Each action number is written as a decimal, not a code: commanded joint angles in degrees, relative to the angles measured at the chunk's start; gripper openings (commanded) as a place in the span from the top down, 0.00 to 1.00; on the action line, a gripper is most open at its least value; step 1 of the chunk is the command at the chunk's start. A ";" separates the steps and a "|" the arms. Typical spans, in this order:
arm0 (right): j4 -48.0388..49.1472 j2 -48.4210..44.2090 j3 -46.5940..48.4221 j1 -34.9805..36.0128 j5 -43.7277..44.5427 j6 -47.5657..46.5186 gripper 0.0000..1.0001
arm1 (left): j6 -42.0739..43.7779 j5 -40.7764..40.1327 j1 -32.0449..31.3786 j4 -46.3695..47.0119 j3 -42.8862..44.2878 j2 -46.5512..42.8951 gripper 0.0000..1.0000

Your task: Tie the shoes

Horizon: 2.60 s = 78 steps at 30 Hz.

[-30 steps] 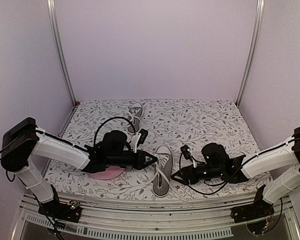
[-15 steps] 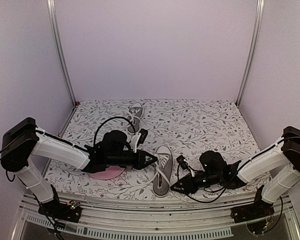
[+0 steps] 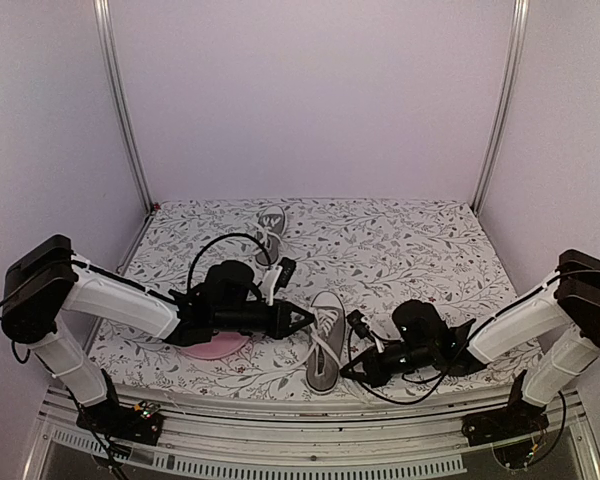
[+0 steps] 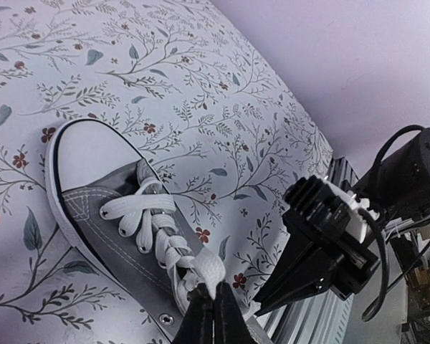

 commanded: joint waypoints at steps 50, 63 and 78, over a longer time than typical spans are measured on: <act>-22.42 -4.10 16.40 -6.22 10.84 4.19 0.98 | 5.84 -3.78 -8.98 -0.80 -10.43 -5.82 0.72; -21.44 -2.21 16.14 -6.14 8.81 3.35 0.98 | -2.43 -8.75 0.50 -12.82 -8.44 -14.94 0.61; -20.58 -0.08 16.31 -5.38 7.56 3.24 0.98 | -3.06 3.87 0.79 -6.79 -1.40 0.21 0.66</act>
